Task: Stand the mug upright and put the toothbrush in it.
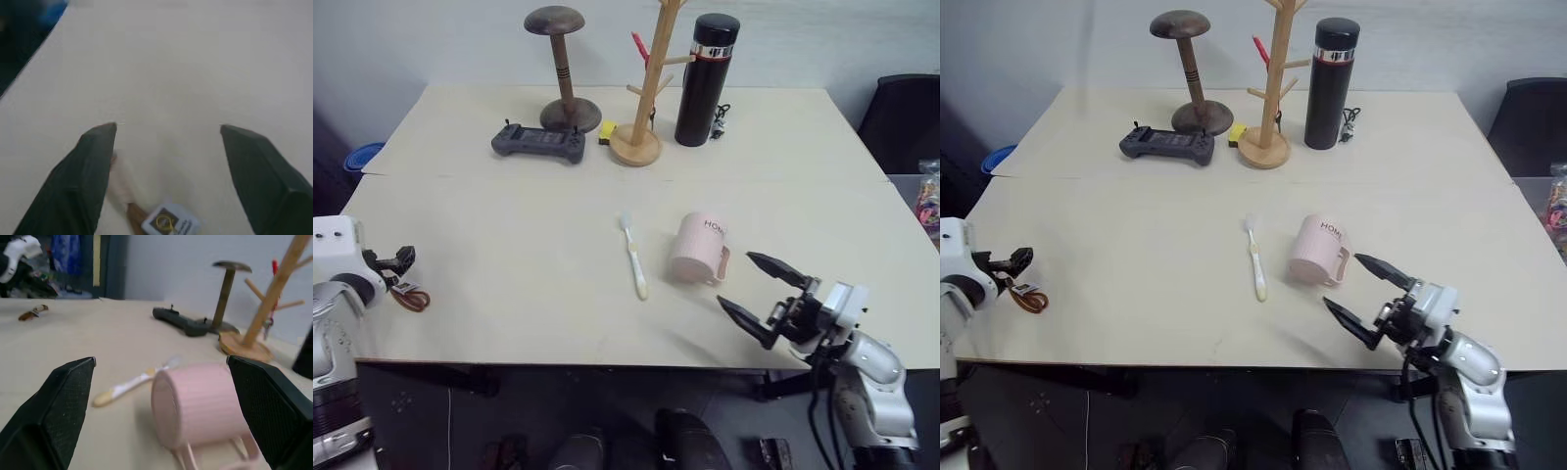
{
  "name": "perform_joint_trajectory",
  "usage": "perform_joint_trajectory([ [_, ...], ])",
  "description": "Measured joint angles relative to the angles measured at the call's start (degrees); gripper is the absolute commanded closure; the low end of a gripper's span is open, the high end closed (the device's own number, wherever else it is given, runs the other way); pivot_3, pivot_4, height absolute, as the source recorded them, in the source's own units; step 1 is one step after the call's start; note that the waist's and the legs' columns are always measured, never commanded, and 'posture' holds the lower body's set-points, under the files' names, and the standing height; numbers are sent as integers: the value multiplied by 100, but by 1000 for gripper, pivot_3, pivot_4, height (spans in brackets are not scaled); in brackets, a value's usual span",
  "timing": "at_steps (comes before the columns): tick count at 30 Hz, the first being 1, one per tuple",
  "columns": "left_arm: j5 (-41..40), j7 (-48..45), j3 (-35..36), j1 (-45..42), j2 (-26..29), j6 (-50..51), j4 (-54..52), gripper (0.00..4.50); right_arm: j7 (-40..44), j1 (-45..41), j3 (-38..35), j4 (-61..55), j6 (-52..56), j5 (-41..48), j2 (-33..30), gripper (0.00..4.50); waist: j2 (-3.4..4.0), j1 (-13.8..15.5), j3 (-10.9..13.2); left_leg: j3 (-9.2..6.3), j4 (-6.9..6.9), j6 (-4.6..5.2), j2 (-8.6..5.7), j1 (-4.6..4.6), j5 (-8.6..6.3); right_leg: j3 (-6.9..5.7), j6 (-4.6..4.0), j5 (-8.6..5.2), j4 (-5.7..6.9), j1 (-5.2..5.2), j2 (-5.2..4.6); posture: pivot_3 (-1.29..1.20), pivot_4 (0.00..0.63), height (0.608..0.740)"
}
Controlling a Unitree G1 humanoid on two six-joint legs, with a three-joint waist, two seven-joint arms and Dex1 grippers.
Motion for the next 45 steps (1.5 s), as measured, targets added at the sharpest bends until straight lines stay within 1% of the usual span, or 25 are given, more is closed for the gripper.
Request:
perform_joint_trajectory([
  [1,-46,-395,7,127,93,-361,-13,1048,-41,89,-138,-27,122,46,-120,0,3,-1,1,1,0,0,0,0,0,1,0,0,-3,0,-1,0,150,740],
  [3,-354,-1653,-50,561,151,-1296,-327,682,-114,348,-494,-74,459,118,-455,0,16,0,9,5,-1,5,0,0,-3,3,-2,-1,-8,4,-7,0,150,740],
  [5,-489,-2310,-238,834,210,-1701,-533,263,-150,498,-694,-72,662,151,-631,0,18,8,10,4,-1,7,1,1,-4,2,-2,-1,-11,7,-7,0,150,740],
  [6,-506,-2819,-524,981,171,-2144,-633,25,-176,682,-883,-58,864,158,-781,0,23,18,14,4,-1,9,1,1,-5,2,-2,-1,-13,9,-7,0,150,740],
  [9,-598,-3384,-1009,1001,-271,-2883,-713,25,-360,953,-1051,-50,1395,153,-963,0,29,11,18,8,0,14,3,1,-8,6,-1,-1,-10,9,-6,0,150,740],
  [10,-771,-3574,-1164,1005,-400,-2935,-795,25,-501,988,-1077,-96,1707,196,-1021,0,28,8,19,8,0,16,6,1,-9,6,-1,0,-10,9,-4,0,150,740],
  [11,-1087,-3765,-1275,997,-498,-2798,-935,25,-752,984,-1091,-207,2209,332,-1122,0,29,-4,26,10,2,17,10,0,-10,7,-1,-1,-8,8,-2,0,150,740],
  [12,-1359,-3922,-1387,969,-543,-2630,-1096,25,-1122,900,-1078,-382,2950,550,-1329,0,32,-33,34,15,3,19,12,1,-11,12,-1,0,-5,6,-1,0,150,740],
  [13,-1528,-4045,-1489,898,-537,-2528,-1208,25,-1619,623,-1059,-558,3844,862,-1574,0,36,-68,38,25,3,18,17,3,-11,17,-1,0,-2,4,3,0,150,740],
  [15,-1619,-4146,-1573,834,-522,-2506,-1339,25,-2449,-59,-1044,-758,5118,1567,-1802,0,48,-123,45,29,3,13,26,7,-14,18,-2,1,-2,4,12,0,150,740],
  [18,-1650,-4277,-1766,782,-511,-2455,-1435,25,-3945,-1481,-930,-817,7132,3195,-1925,0,58,-139,54,19,-3,3,40,1,-19,5,-14,-6,-5,-3,24,0,150,740],
  [19,-1652,-4293,-1790,777,-511,-2453,-1444,25,-4073,-1569,-916,-820,7291,3324,-1928,0,57,-125,55,16,-3,1,45,-2,-20,1,-18,-8,-6,-6,27,0,150,740],
  [20,-1660,-4328,-1794,816,-504,-2455,-1450,25,-4580,-2048,-714,-649,7891,3570,-1895,0,52,-94,57,13,1,-2,49,-8,-24,-4,-21,-10,-8,-8,30,0,150,740],
  [21,-1660,-4355,-1825,791,-505,-2461,-1457,25,-4955,-2405,-570,-469,8270,3670,-1823,0,52,-75,57,13,10,-1,45,-26,-24,-3,-21,-9,-7,-21,29,0,150,740],
  [22,-1659,-4378,-1826,772,-504,-2471,-1463,25,-5238,-2641,-490,-323,8527,3721,-1735,0,52,-37,57,14,19,1,42,-44,-24,-4,-19,-8,-7,-34,27,0,150,740],
  [23,-1653,-4404,-1818,768,-483,-2512,-1448,25,-5645,-3047,-369,-2,8837,3655,-1508,0,48,-29,55,16,27,1,40,-56,-24,-2,-16,-5,-6,-43,27,0,150,740],
  [26,-1628,-4438,-1833,745,-481,-2642,-1454,25,-6140,-3608,-42,490,9155,3203,-1211,0,48,13,54,16,61,6,27,-120,-22,-5,-12,-1,11,-103,15,0,150,740],
  [28,-1622,-4427,-1833,759,-485,-2664,-1455,25,-6211,-3770,116,698,9169,2888,-1156,0,48,11,54,9,86,8,27,-152,-23,-17,-8,3,12,-119,15,0,150,740],
  [31,-1619,-4355,-1801,933,-506,-2728,-1549,25,-6082,-4109,450,900,9116,2345,-1060,0,47,-20,53,12,98,12,26,-157,-25,-14,-5,17,7,-118,16,0,150,740],
  [34,-1617,-4244,-1761,1239,-522,-2768,-1679,0,-5848,-4396,648,1137,9161,1950,-875,565,33,-63,46,19,100,12,33,-151,-26,-8,-11,23,8,-113,23,0,150,740],
  [38,-1618,-4116,-1687,1363,-523,-2823,-1795,0,-5544,-4679,790,1267,9384,1694,-607,1907,33,-105,45,19,97,12,38,-149,-26,-8,-12,23,8,-114,27,0,150,740],
  [41,-1618,-4049,-1596,1476,-523,-2879,-1813,0,-5297,-4836,881,1324,9528,1503,-400,2719,34,-158,46,18,92,12,38,-151,-26,-9,-12,23,21,-114,27,0,150,740],
  [42,-1617,-4034,-1584,1496,-523,-2892,-1811,0,-5226,-4872,875,1380,9567,1448,-357,3119,34,-161,46,18,93,13,38,-151,-26,-10,-12,23,21,-114,27,0,150,740],
  [43,-1617,-4019,-1584,1500,-523,-2905,-1811,0,-5157,-4897,874,1413,9613,1406,-325,3308,34,-160,46,18,93,13,37,-152,-27,-10,-12,23,21,-114,27,0,150,740],
  [45,-1607,-3990,-1584,1494,-524,-2935,-1804,0,-5003,-4912,881,1437,9677,1306,-300,3904,34,-158,46,17,93,13,37,-152,-27,-11,-12,23,21,-114,27,0,150,740],
])
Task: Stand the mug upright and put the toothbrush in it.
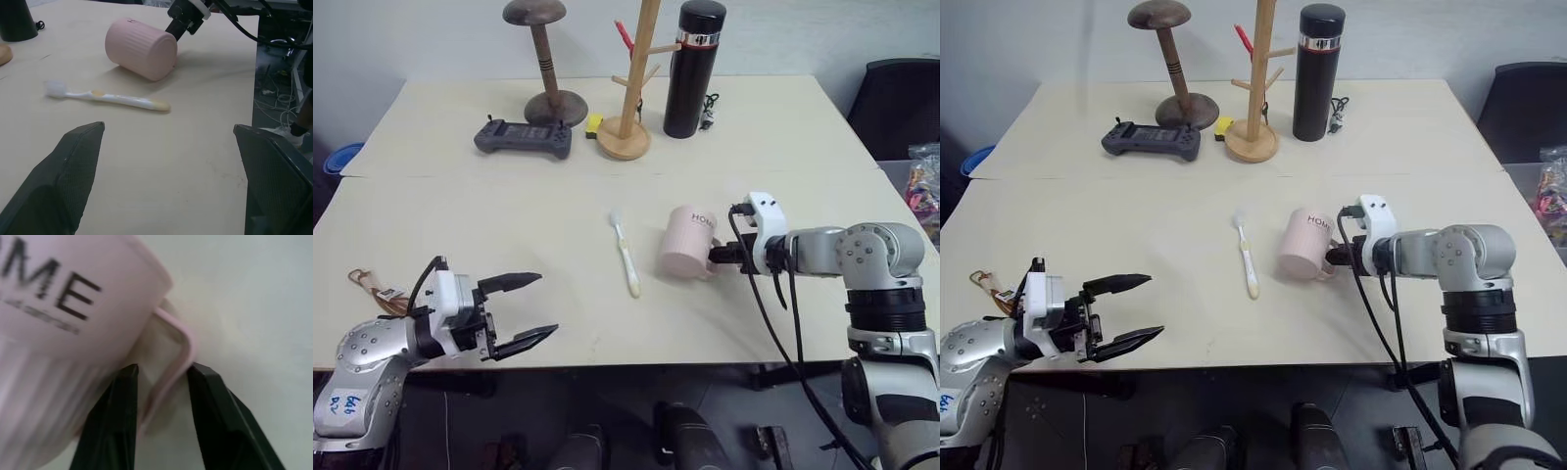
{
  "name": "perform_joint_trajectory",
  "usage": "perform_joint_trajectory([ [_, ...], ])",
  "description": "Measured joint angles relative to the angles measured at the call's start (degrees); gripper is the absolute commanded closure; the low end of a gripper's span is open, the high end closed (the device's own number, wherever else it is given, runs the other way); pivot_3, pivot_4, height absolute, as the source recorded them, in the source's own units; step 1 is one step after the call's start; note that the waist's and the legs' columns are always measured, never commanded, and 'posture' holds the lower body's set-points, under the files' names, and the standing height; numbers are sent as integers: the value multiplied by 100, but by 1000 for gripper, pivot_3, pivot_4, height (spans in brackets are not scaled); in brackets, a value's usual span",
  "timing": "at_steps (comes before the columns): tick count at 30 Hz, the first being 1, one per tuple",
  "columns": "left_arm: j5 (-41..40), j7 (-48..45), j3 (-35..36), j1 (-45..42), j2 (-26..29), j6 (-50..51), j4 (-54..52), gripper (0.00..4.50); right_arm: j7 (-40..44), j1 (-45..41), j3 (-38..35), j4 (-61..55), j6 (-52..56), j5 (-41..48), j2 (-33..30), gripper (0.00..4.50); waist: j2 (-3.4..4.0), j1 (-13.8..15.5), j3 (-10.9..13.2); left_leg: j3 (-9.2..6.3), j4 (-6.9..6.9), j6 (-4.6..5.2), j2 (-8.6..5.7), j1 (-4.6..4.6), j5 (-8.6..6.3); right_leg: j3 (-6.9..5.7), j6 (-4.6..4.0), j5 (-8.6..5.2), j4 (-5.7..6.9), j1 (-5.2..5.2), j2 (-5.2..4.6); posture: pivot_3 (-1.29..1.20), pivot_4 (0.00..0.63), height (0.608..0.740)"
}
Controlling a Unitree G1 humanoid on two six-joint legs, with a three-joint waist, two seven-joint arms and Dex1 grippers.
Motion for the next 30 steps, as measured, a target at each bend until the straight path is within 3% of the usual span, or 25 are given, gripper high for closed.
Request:
perform_joint_trajectory([
  [2,13,27,-2,-21,-8,-35,10,0,229,20,5,-3,10,-56,16,4474,0,0,0,0,-1,0,0,0,0,0,0,0,0,0,0,0,150,740],
  [5,14,138,-5,-73,-92,-34,20,0,868,347,-35,-215,-705,-151,74,4474,3,1,2,-1,1,1,-1,-5,-1,-1,1,1,0,-2,0,0,150,740],
  [10,-17,440,9,35,-91,396,46,0,2319,1221,-98,-377,-4978,-1421,436,4474,11,-7,7,3,1,6,-7,-5,-3,1,7,3,3,-5,0,0,150,740],
  [14,-9,603,11,34,-92,531,71,0,3023,1471,-64,744,-8452,-2450,1072,4474,10,-31,6,11,0,4,-5,7,-3,4,6,3,9,-5,3,0,150,740],
  [17,8,685,13,24,-92,536,74,0,3020,1520,81,1694,-9669,-3056,1266,4474,14,-65,8,15,1,4,-6,8,-2,7,5,3,12,-6,4,0,150,740],
  [21,-27,758,78,26,-92,636,74,0,4045,1655,118,2098,-9825,-2717,1416,3366,16,-89,9,14,4,3,-2,8,-2,5,4,2,11,-6,4,0,150,740],
  [24,-38,845,222,42,-92,732,73,0,4145,1718,108,2163,-10048,-2761,1360,2487,16,-101,9,14,5,3,-3,8,-2,6,4,2,13,-5,4,0,150,740],
  [30,39,1146,717,309,-47,876,188,0,4445,2224,-164,1781,-10039,-2743,605,481,17,-29,9,14,4,4,-4,8,-3,8,4,2,10,-5,3,0,150,740],
])
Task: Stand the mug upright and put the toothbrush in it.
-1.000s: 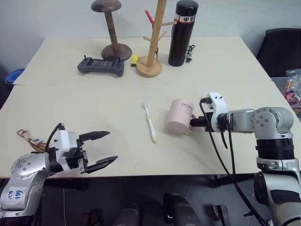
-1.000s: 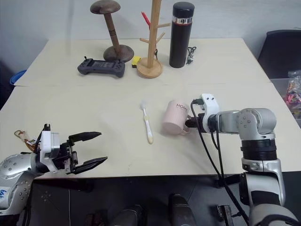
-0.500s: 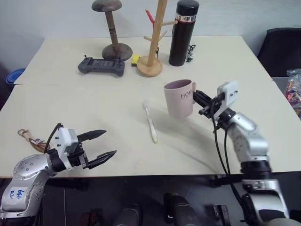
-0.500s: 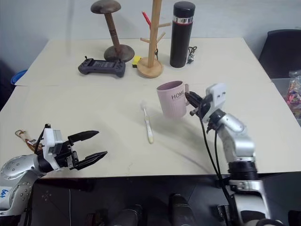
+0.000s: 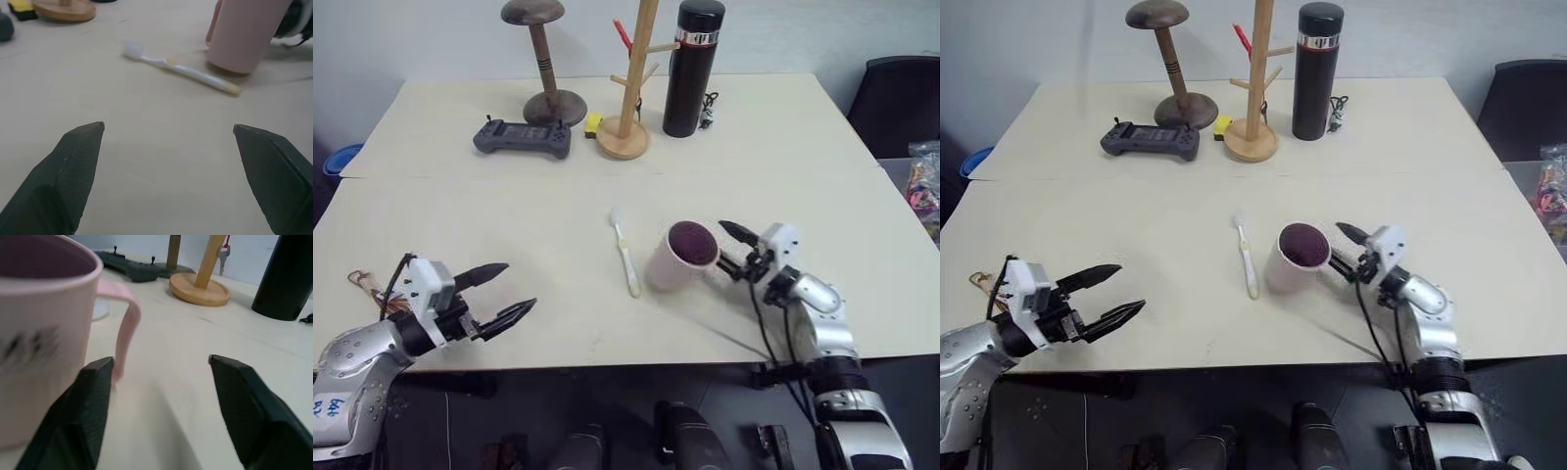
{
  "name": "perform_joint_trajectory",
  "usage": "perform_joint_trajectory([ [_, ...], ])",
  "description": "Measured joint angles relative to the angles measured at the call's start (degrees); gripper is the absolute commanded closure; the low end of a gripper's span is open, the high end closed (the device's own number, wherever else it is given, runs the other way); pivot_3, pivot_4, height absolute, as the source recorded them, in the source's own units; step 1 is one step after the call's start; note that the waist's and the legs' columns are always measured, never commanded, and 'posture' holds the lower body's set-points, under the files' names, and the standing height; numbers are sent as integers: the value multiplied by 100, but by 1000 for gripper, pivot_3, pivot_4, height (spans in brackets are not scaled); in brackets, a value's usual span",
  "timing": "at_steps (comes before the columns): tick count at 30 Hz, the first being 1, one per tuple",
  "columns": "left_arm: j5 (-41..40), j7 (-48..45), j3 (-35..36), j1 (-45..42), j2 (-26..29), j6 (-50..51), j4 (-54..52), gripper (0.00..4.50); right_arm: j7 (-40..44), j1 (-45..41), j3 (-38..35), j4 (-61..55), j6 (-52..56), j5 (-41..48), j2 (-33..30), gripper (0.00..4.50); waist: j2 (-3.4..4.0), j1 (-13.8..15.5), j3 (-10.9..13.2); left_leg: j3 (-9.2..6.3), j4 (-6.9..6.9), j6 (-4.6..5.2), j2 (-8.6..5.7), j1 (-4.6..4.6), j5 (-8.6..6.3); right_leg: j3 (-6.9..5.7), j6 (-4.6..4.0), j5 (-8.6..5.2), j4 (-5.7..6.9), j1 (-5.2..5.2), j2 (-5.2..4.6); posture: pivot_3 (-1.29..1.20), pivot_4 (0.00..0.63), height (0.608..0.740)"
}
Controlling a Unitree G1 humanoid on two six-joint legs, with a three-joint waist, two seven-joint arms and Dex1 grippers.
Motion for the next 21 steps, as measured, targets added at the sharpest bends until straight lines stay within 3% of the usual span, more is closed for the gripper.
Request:
perform_joint_trajectory([
  [2,88,103,113,121,63,56,116,0,154,193,-97,-229,116,47,-248,58,0,21,0,0,0,0,0,0,0,1,0,0,-1,0,0,0,150,740],
  [7,144,405,585,596,546,963,268,0,1159,1282,-631,-764,-48,479,-1167,58,0,81,0,-1,-3,7,1,-2,-4,4,0,0,-7,5,-1,0,150,740],
  [12,332,1012,618,500,609,1601,179,0,2179,2649,-1185,-1506,-267,1327,-1210,58,1,182,2,7,-5,11,0,40,-11,16,1,0,-24,48,-3,0,150,740],
  [15,186,1636,14,-475,399,2524,-343,0,2127,2754,-1357,-1678,-432,1383,-1085,58,8,236,6,-1,-7,14,2,104,-15,9,3,1,-36,123,-4,0,150,740],
  [18,-150,1997,-715,-1513,-5,3205,-774,0,2007,2610,-1290,-1891,-481,1376,-933,58,6,228,3,1,-10,10,2,106,-20,10,4,2,-13,115,1,0,150,740],
  [21,-197,2792,-1291,-3031,-876,4456,-318,0,1860,2519,-1212,-2071,-368,1385,-811,58,7,237,1,0,4,9,2,86,-19,0,4,2,-10,98,5,0,150,740],
])
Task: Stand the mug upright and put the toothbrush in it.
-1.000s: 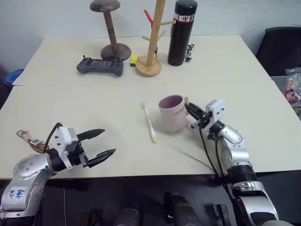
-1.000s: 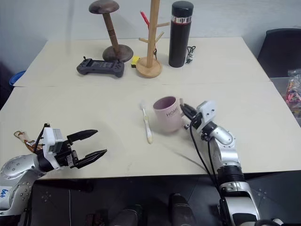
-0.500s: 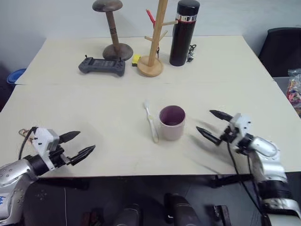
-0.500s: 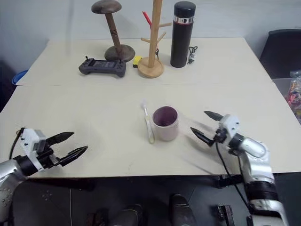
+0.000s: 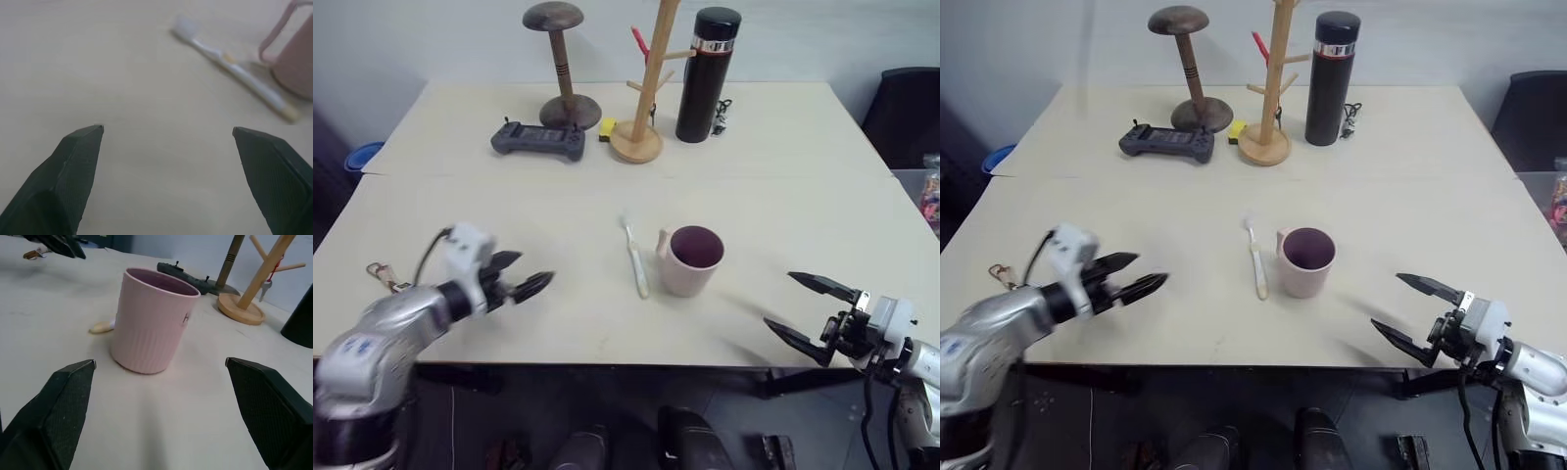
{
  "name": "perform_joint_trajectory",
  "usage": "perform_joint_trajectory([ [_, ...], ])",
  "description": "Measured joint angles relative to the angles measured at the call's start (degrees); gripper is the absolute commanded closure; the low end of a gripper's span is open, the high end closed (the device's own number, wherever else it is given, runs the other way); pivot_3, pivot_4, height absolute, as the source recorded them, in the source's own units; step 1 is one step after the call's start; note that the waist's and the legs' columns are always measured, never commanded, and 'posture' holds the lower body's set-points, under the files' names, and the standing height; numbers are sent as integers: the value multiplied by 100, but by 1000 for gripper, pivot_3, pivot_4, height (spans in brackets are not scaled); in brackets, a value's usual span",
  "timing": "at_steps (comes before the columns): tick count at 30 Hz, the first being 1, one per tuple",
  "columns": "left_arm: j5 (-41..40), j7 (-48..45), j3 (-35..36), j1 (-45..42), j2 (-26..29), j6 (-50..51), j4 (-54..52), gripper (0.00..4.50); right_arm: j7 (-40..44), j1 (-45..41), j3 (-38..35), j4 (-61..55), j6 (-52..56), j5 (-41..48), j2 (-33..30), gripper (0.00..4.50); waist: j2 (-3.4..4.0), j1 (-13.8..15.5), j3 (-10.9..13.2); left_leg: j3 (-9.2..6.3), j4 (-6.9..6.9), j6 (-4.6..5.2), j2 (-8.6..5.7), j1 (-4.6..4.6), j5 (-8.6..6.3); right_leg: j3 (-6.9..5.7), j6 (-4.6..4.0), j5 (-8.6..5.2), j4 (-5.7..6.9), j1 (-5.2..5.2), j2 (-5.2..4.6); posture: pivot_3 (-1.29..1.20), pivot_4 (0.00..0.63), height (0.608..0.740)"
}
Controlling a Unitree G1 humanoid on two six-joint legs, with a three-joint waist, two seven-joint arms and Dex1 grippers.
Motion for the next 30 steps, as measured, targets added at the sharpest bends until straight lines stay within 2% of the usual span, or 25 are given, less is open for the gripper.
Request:
perform_joint_trajectory([
  [3,64,587,-397,-998,-844,736,639,0,-213,58,23,-377,193,45,38,58,-2,-26,1,5,2,-1,-2,-5,0,0,0,0,3,-10,-1,0,150,740],
  [7,463,1081,-930,-1715,-1617,887,1423,0,-393,158,28,-694,400,84,53,58,-4,-55,1,8,2,-7,-2,-5,3,2,0,0,-1,-13,0,0,150,740],
  [10,820,1300,-1287,-1879,-1902,790,1856,0,-476,200,24,-836,499,103,59,58,-4,-65,1,10,-1,-10,-1,-2,5,5,0,0,0,-14,0,0,150,740],
  [13,1156,1366,-1623,-2098,-1973,444,2207,494,-586,269,21,-999,615,122,75,0,-3,-46,0,11,2,-15,-4,1,8,8,0,0,-5,-15,-2,0,150,740],
  [17,1652,1288,-2127,-2257,-1958,-48,2596,1691,-722,370,16,-1297,753,196,82,0,-1,-11,-2,9,4,-17,-6,9,9,8,0,0,-4,-5,-5,0,150,740],
  [20,1828,1005,-2278,-2490,-1995,-340,3141,2330,-851,458,-60,-1485,904,267,81,0,-1,90,-6,8,4,-16,-11,22,9,8,1,0,-9,10,-9,0,150,740],
  [23,1904,755,-2308,-2621,-2000,-536,3442,3080,-867,454,-111,-1495,1002,297,66,0,-5,101,-9,7,3,-15,-12,23,9,8,1,0,-11,12,-9,0,150,740],
  [25,1933,583,-2292,-2636,-1900,-702,3530,3386,-880,450,-156,-1494,1043,315,63,0,-4,97,-10,7,1,-16,-9,28,9,7,1,0,-10,14,-9,0,150,740],
  [30,1943,399,-1927,-2601,-1494,-1110,3711,4468,-933,466,-241,-1506,1128,321,63,0,-4,17,-10,13,-8,-17,-2,40,9,14,0,-1,-5,15,0,0,150,740],
])
